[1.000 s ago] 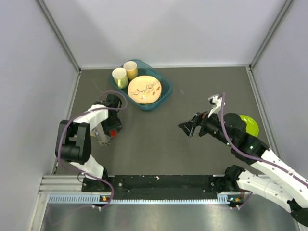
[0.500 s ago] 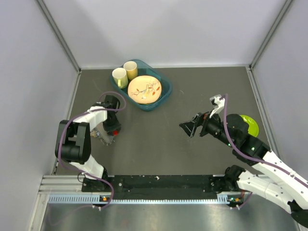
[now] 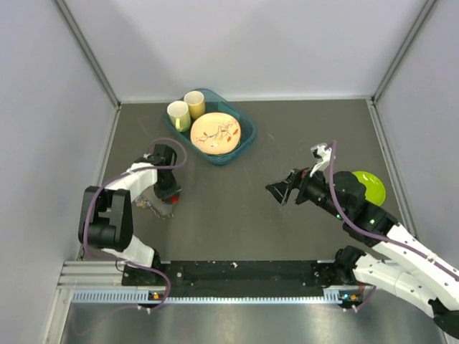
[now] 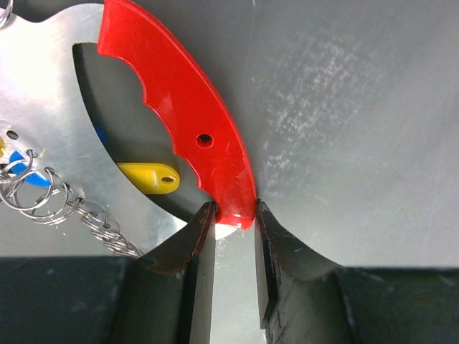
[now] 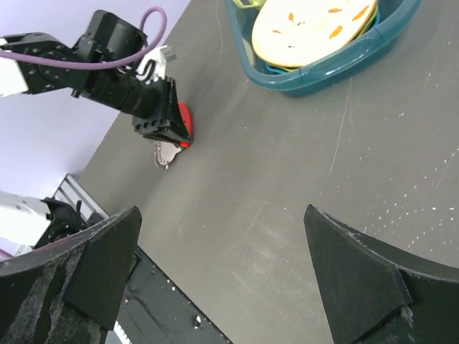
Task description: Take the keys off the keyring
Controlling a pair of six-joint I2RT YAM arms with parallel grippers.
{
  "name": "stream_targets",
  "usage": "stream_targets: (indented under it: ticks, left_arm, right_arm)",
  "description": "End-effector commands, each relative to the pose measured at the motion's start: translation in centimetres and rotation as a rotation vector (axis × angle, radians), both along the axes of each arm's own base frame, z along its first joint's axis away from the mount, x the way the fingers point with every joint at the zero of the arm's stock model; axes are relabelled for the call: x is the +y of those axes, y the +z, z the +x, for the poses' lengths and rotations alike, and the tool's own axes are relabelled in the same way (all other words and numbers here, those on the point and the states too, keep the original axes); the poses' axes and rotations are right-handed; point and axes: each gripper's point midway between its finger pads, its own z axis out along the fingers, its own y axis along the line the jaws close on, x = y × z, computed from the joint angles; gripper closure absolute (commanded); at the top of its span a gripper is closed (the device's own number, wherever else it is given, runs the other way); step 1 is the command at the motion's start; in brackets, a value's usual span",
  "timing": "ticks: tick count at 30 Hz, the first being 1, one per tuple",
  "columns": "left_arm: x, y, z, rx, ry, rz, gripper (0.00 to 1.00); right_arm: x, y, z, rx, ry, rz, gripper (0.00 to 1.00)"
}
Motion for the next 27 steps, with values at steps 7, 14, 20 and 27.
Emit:
stream_targets:
  ticks: [7, 14, 20, 27]
  left_arm:
    - [-4.0, 5.8, 0.0, -0.173, -0.172, -0.222, 1.00]
    - [-6.8, 9.1, -1.2, -0.288, -0.330, -0.357, 1.00]
    - [-9.4, 12.0, -2.6, -0.441, -0.467, -0.502, 1.00]
    - [-10.7, 13.5, -3.7, -0.532, -0.546, -0.581, 1.00]
  right_arm:
    - [2.7, -0.7, 2.4, 0.076, -0.045, 0.094, 0.04]
    - [5.1, -0.9, 4.6, 0.115, -0.060, 0.110, 0.05]
    - [8.1, -2.9, 6.7, 0.267, -0.086, 0.128, 0.08]
    - [12.9, -5.4, 8.0, 0.436, -0.020, 0.179, 0.14]
